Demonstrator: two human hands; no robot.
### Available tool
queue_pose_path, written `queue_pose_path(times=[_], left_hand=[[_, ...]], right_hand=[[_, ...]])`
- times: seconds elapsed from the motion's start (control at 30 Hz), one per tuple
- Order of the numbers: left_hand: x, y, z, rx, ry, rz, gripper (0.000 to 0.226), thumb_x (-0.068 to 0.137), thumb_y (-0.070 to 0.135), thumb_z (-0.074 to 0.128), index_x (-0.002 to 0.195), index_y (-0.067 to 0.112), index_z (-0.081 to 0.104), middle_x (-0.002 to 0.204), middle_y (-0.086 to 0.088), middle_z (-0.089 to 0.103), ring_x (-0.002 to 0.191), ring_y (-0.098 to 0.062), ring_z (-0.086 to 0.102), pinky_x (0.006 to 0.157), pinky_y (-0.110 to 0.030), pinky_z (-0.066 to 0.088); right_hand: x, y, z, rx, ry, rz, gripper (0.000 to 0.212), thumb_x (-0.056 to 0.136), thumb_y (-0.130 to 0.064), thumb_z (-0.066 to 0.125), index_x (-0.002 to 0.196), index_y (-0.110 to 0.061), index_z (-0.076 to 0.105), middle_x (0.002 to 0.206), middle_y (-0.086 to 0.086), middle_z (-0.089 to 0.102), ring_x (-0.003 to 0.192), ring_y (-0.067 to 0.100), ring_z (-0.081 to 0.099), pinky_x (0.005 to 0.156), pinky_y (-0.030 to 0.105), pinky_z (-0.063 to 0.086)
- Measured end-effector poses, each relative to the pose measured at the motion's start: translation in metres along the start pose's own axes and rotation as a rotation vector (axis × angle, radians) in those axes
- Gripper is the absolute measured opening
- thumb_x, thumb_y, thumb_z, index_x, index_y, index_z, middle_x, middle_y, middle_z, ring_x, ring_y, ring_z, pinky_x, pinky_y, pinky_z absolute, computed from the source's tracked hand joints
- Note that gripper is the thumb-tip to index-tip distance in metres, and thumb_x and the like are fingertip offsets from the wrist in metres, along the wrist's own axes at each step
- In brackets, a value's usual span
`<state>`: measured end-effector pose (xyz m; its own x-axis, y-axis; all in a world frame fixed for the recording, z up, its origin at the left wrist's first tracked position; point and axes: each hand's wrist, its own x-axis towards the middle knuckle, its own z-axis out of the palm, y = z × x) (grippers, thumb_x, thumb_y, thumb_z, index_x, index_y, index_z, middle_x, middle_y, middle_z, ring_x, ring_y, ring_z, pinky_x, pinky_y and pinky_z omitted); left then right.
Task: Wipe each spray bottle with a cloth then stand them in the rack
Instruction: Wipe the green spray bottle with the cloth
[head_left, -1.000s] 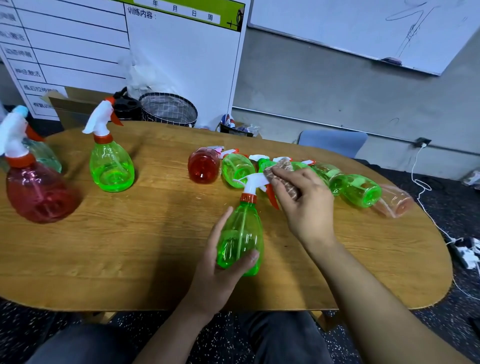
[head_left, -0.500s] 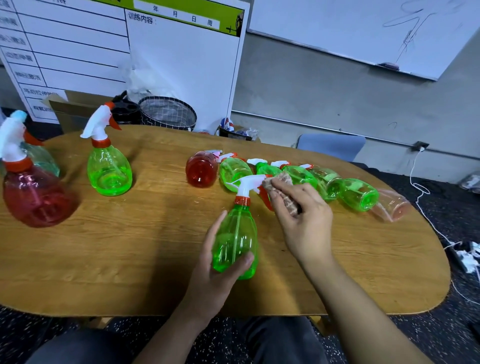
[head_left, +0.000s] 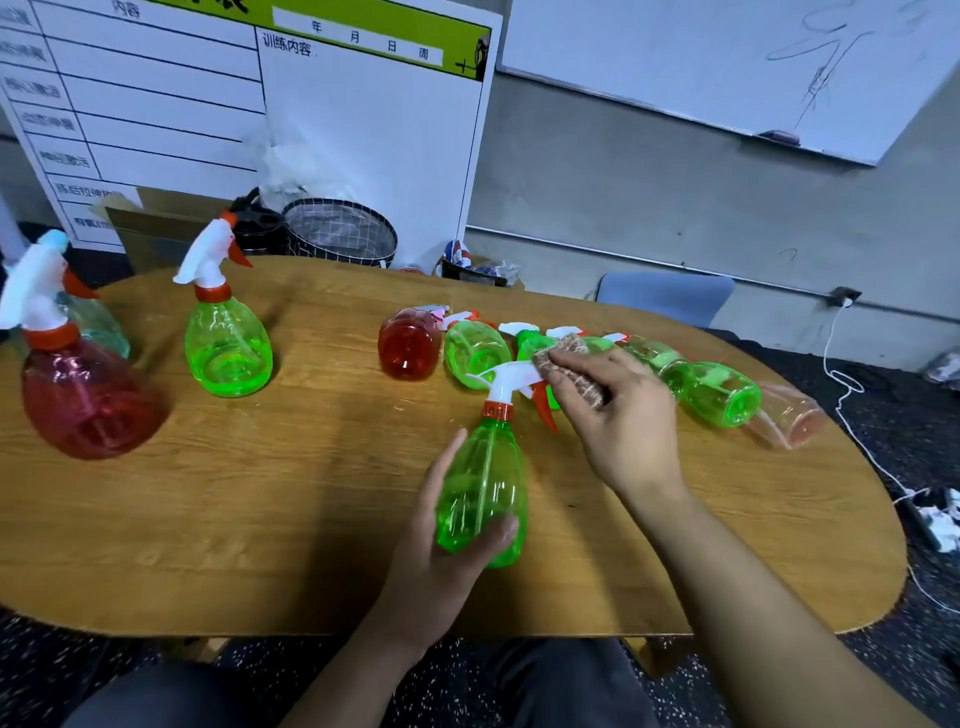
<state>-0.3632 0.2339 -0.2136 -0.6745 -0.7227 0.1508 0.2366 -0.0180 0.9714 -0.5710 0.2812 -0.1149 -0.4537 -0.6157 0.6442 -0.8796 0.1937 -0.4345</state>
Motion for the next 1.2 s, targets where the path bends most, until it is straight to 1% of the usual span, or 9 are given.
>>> queue_pose_path(times=[0.13, 0.27, 0.37, 0.53, 0.63, 0.73, 0.9, 1.03, 1.2], left_hand=[[0.0, -0.001, 0.0, -0.012, 0.013, -0.005, 0.087, 0.084, 0.035, 0.086, 0.155, 0.056, 0.041, 0.151, 0.022, 0.057, 0.138, -0.004, 0.058, 0.108, -0.024, 0.052], [0.001, 0.004, 0.001, -0.028, 0.0, -0.021, 0.088, 0.082, 0.042, 0.087, 0.155, 0.056, 0.04, 0.147, 0.027, 0.059, 0.136, -0.003, 0.059, 0.106, -0.026, 0.054], [0.0, 0.005, -0.001, -0.054, 0.016, -0.023, 0.089, 0.081, 0.044, 0.087, 0.155, 0.055, 0.04, 0.148, 0.023, 0.06, 0.136, -0.005, 0.06, 0.106, -0.027, 0.054], [0.002, 0.01, -0.003, -0.107, 0.002, -0.044, 0.104, 0.075, 0.059, 0.09, 0.161, 0.044, 0.032, 0.154, 0.012, 0.058, 0.141, -0.013, 0.058, 0.104, -0.027, 0.054], [0.001, 0.012, -0.007, -0.095, -0.069, -0.006, 0.111, 0.074, 0.055, 0.092, 0.164, 0.036, 0.029, 0.161, 0.006, 0.052, 0.146, -0.017, 0.054, 0.111, -0.031, 0.052], [-0.003, 0.01, -0.012, -0.089, -0.134, 0.038, 0.112, 0.068, 0.052, 0.098, 0.161, 0.046, 0.035, 0.164, 0.016, 0.045, 0.148, -0.016, 0.051, 0.112, -0.036, 0.052], [-0.008, 0.005, -0.016, 0.214, -0.056, 0.179, 0.112, 0.071, 0.039, 0.099, 0.159, 0.055, 0.031, 0.171, 0.021, 0.031, 0.16, -0.01, 0.03, 0.129, -0.048, 0.032], [0.001, 0.012, -0.017, 0.387, 0.116, 0.344, 0.096, 0.075, 0.039, 0.092, 0.157, 0.036, 0.042, 0.164, 0.014, 0.046, 0.155, -0.013, 0.041, 0.126, -0.035, 0.036], [0.004, 0.023, -0.018, 0.457, 0.196, 0.425, 0.09, 0.076, 0.047, 0.087, 0.155, 0.03, 0.046, 0.158, 0.007, 0.053, 0.148, -0.012, 0.049, 0.119, -0.026, 0.041]], right_hand=[[0.001, 0.001, -0.002, 0.023, 0.021, -0.022, 0.021, 0.098, -0.037, 0.074, 0.118, -0.033, 0.08, 0.096, -0.008, 0.069, 0.084, 0.01, 0.066, 0.073, 0.037, 0.055], [-0.002, -0.002, 0.0, -0.043, -0.043, -0.045, 0.022, 0.098, -0.04, 0.074, 0.118, -0.033, 0.08, 0.094, -0.01, 0.068, 0.082, 0.006, 0.064, 0.071, 0.037, 0.056], [-0.014, -0.012, -0.005, 0.032, -0.027, -0.03, 0.022, 0.097, -0.032, 0.075, 0.119, -0.031, 0.08, 0.09, -0.01, 0.064, 0.08, 0.002, 0.06, 0.069, 0.026, 0.05], [-0.059, -0.042, -0.017, 0.306, -0.318, -0.07, 0.025, 0.093, -0.017, 0.08, 0.115, -0.027, 0.081, 0.097, -0.009, 0.071, 0.089, 0.01, 0.069, 0.075, 0.018, 0.05], [-0.06, -0.04, -0.012, 0.384, -0.272, 0.051, 0.021, 0.094, -0.019, 0.078, 0.112, -0.029, 0.081, 0.103, -0.01, 0.076, 0.099, 0.012, 0.073, 0.086, 0.028, 0.055], [-0.052, -0.04, -0.007, 0.529, -0.21, 0.23, 0.018, 0.093, -0.023, 0.076, 0.109, -0.027, 0.082, 0.108, -0.01, 0.079, 0.11, 0.011, 0.073, 0.101, 0.039, 0.055], [-0.046, -0.048, 0.001, 0.639, -0.227, 0.367, 0.017, 0.095, -0.017, 0.075, 0.111, -0.017, 0.082, 0.111, -0.008, 0.08, 0.114, 0.007, 0.072, 0.107, 0.039, 0.054], [-0.052, -0.06, -0.006, 0.639, -0.161, 0.318, 0.019, 0.095, -0.012, 0.075, 0.112, -0.017, 0.081, 0.11, -0.005, 0.08, 0.113, 0.009, 0.072, 0.104, 0.034, 0.055], [-0.087, -0.075, -0.026, 0.177, 0.027, -0.08, 0.016, 0.094, -0.024, 0.078, 0.11, -0.021, 0.082, 0.09, -0.005, 0.064, 0.081, 0.007, 0.064, 0.067, 0.022, 0.049]])
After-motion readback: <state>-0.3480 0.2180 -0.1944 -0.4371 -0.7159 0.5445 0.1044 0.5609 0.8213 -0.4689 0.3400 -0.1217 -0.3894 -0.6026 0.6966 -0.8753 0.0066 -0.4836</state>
